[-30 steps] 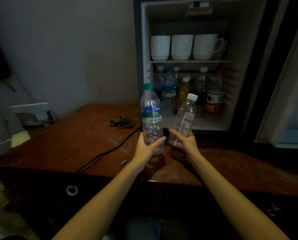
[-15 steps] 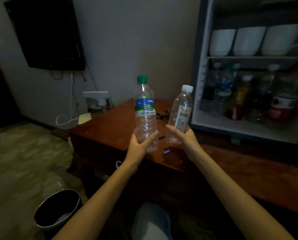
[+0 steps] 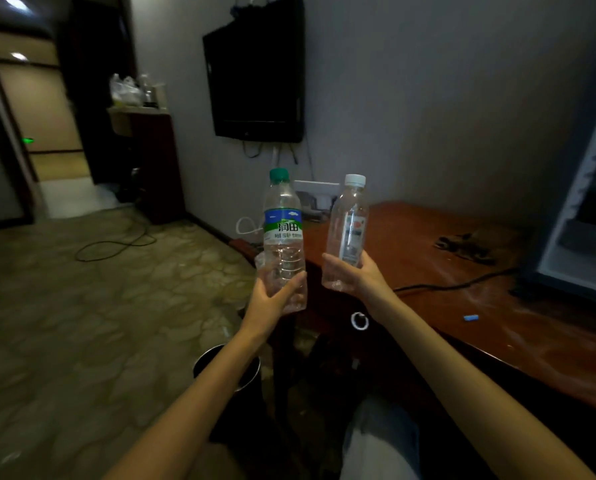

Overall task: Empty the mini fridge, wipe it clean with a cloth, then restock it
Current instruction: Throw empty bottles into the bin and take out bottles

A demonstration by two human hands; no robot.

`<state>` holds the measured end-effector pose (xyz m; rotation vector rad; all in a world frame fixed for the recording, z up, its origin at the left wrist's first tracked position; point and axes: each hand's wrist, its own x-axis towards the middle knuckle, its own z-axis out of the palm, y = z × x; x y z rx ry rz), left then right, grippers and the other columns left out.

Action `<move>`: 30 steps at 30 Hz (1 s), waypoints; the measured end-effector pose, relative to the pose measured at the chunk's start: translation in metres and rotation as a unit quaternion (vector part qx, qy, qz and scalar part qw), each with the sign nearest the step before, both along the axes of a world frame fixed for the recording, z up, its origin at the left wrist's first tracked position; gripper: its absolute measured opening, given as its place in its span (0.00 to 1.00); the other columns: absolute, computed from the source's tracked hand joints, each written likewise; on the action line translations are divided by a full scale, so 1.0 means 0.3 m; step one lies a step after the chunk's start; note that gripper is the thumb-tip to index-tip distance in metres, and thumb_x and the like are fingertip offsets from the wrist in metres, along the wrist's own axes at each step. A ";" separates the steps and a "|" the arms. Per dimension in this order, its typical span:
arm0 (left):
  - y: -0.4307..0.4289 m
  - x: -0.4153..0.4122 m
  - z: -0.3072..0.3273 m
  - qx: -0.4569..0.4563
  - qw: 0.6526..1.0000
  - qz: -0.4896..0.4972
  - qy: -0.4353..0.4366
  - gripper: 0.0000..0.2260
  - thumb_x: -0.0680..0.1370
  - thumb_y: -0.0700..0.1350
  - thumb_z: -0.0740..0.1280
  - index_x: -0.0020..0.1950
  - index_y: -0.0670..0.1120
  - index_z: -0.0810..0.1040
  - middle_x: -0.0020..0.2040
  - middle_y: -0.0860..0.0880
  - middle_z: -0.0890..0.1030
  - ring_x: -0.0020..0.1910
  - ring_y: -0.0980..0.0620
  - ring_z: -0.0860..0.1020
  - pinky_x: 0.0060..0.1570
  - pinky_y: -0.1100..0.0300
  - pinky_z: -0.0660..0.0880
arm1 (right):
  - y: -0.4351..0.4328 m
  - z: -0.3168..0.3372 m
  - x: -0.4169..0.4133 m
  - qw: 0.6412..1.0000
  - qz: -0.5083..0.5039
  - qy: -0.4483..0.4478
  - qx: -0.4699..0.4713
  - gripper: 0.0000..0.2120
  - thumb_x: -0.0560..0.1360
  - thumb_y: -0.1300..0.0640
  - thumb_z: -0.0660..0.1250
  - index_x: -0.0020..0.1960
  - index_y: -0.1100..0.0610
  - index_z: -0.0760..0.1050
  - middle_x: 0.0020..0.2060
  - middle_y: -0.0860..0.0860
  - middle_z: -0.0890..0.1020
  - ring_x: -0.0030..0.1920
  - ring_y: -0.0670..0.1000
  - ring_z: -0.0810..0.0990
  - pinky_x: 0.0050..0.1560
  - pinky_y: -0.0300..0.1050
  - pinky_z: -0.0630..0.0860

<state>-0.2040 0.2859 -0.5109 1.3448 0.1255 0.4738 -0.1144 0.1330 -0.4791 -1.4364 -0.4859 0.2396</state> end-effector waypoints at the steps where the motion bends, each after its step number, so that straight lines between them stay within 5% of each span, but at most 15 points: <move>1: 0.037 -0.031 -0.014 -0.005 1.000 0.012 0.005 0.25 0.71 0.45 0.73 0.66 0.48 0.68 0.57 0.43 0.81 0.52 0.43 0.82 0.42 0.57 0.82 | 0.037 -0.010 -0.014 1.000 0.018 0.008 -0.001 0.28 0.70 0.53 0.74 0.67 0.53 0.68 0.56 0.53 0.81 0.54 0.52 0.83 0.46 0.46 0.81; 5: 0.163 -0.174 -0.072 -0.033 0.997 0.063 0.021 0.16 0.74 0.41 0.71 0.60 0.50 0.71 0.52 0.45 0.82 0.41 0.50 0.83 0.39 0.57 0.81 | 0.178 -0.051 -0.101 0.997 0.071 0.040 0.008 0.20 0.73 0.57 0.72 0.62 0.52 0.70 0.53 0.52 0.81 0.51 0.51 0.83 0.43 0.46 0.82; 8: 0.216 -0.269 -0.116 -0.042 0.994 0.092 0.035 0.18 0.75 0.40 0.70 0.62 0.48 0.70 0.49 0.47 0.82 0.34 0.52 0.82 0.33 0.61 0.80 | 0.262 -0.099 -0.165 0.995 0.094 0.045 -0.010 0.26 0.72 0.58 0.73 0.67 0.56 0.67 0.54 0.53 0.81 0.48 0.49 0.83 0.40 0.43 0.81; 12: 0.268 -0.353 -0.170 -0.037 0.991 0.116 0.056 0.22 0.75 0.41 0.70 0.67 0.45 0.68 0.48 0.48 0.82 0.39 0.48 0.81 0.33 0.60 0.79 | 0.332 -0.159 -0.225 0.988 0.140 0.034 -0.046 0.27 0.72 0.56 0.73 0.67 0.54 0.67 0.56 0.52 0.80 0.52 0.50 0.83 0.42 0.43 0.80; 16: 0.299 -0.395 -0.221 -0.035 0.988 0.130 0.075 0.22 0.75 0.43 0.70 0.68 0.45 0.69 0.50 0.48 0.82 0.39 0.54 0.83 0.37 0.57 0.82 | 0.372 -0.213 -0.246 0.981 0.176 0.036 -0.067 0.27 0.72 0.54 0.73 0.67 0.54 0.67 0.56 0.51 0.80 0.53 0.49 0.82 0.45 0.42 0.79; 21: 0.326 -0.396 -0.270 -0.061 0.981 0.151 0.102 0.22 0.75 0.45 0.70 0.67 0.44 0.70 0.49 0.48 0.82 0.36 0.54 0.83 0.33 0.60 0.80 | 0.418 -0.279 -0.239 0.975 0.184 0.097 -0.075 0.31 0.72 0.55 0.74 0.70 0.55 0.64 0.60 0.55 0.78 0.56 0.53 0.81 0.38 0.41 0.80; 24: 0.346 -0.358 -0.291 -0.079 0.978 0.159 0.114 0.20 0.75 0.44 0.70 0.66 0.44 0.71 0.49 0.47 0.82 0.36 0.51 0.82 0.30 0.61 0.78 | 0.440 -0.305 -0.208 0.973 0.185 0.113 -0.082 0.28 0.72 0.56 0.74 0.69 0.54 0.66 0.59 0.53 0.79 0.56 0.52 0.81 0.43 0.44 0.82; 26: 0.366 -0.320 -0.313 -0.091 0.976 0.154 0.125 0.22 0.74 0.45 0.71 0.65 0.44 0.71 0.51 0.45 0.82 0.41 0.49 0.82 0.32 0.60 0.79 | 0.460 -0.333 -0.167 0.970 0.192 0.107 -0.105 0.22 0.72 0.55 0.73 0.63 0.50 0.70 0.55 0.50 0.80 0.54 0.50 0.81 0.49 0.47 0.82; 30: 0.430 -0.229 -0.388 -0.089 0.971 0.156 0.156 0.27 0.70 0.49 0.73 0.67 0.46 0.70 0.55 0.44 0.82 0.45 0.47 0.83 0.34 0.59 0.79 | 0.521 -0.398 -0.073 0.966 0.189 0.123 -0.129 0.14 0.74 0.59 0.72 0.52 0.47 0.69 0.47 0.47 0.79 0.47 0.46 0.81 0.44 0.43 0.81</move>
